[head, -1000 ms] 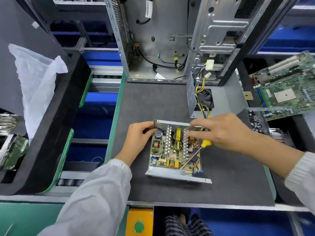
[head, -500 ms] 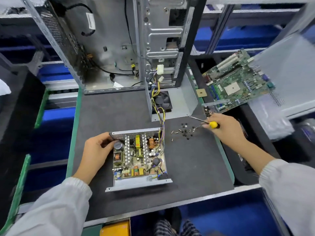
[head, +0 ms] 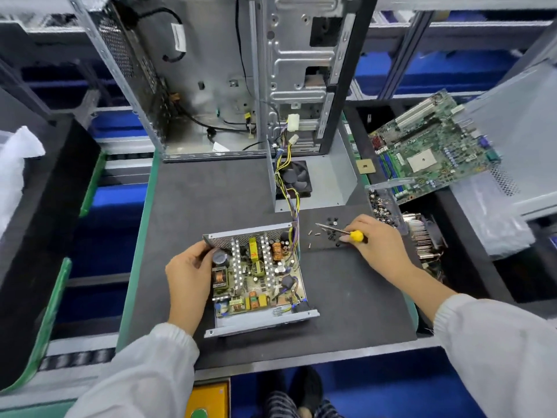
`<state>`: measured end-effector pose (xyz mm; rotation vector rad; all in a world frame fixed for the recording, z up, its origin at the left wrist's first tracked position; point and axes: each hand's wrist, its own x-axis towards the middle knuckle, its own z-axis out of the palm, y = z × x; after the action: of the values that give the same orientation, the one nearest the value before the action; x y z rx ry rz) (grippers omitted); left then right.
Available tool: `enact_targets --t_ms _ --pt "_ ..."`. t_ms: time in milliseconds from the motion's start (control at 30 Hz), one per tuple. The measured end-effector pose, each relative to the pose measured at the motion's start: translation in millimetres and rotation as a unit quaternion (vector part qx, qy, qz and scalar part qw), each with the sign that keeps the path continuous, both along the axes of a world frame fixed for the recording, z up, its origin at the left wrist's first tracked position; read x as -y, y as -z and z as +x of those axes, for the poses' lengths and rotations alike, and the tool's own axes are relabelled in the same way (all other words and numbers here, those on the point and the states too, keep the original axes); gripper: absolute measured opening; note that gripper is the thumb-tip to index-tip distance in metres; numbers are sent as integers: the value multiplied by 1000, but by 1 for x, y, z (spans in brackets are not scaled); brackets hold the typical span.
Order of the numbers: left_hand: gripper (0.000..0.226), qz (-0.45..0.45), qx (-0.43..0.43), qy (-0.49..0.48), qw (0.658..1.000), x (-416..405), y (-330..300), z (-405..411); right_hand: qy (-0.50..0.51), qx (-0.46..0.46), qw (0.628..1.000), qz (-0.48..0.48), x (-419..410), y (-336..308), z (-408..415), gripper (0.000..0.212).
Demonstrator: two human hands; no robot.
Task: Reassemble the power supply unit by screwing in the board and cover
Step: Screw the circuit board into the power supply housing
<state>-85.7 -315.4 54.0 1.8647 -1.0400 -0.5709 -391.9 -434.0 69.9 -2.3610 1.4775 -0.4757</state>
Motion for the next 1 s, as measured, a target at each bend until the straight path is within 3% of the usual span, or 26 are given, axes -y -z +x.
enact_targets --t_ms 100,200,300,333,400,500,567,667,767,900,1000 --pt "27 46 10 38 998 -4 -10 8 11 119 992 37 -2 -28 17 8" --pt "42 -2 12 4 1000 -4 -37 21 -41 221 971 85 -9 -72 61 15" --pt "25 -69 36 15 997 5 -69 17 -129 236 955 123 -18 -102 118 9" --pt "15 -64 -9 52 997 11 -78 11 -145 241 951 126 -21 -108 134 4" --pt "25 -41 -191 119 974 21 -92 0 -154 262 947 104 -24 -115 158 9" --pt "32 -32 -482 109 869 30 -102 -4 -130 293 944 83 -21 -115 176 11" --pt "26 -18 -595 81 800 34 -102 -1 -119 275 952 56 -19 -109 182 10" --pt "20 15 -651 65 756 36 -95 4 -102 227 968 10 -16 -100 186 16" --pt "17 30 -674 78 734 36 -92 10 -102 243 964 36 -14 -96 188 14" --pt "34 24 -677 96 729 39 -85 19 -105 289 944 118 -7 -94 190 9" --pt "32 23 -683 97 723 40 -82 24 -121 279 940 155 -3 -97 193 7"
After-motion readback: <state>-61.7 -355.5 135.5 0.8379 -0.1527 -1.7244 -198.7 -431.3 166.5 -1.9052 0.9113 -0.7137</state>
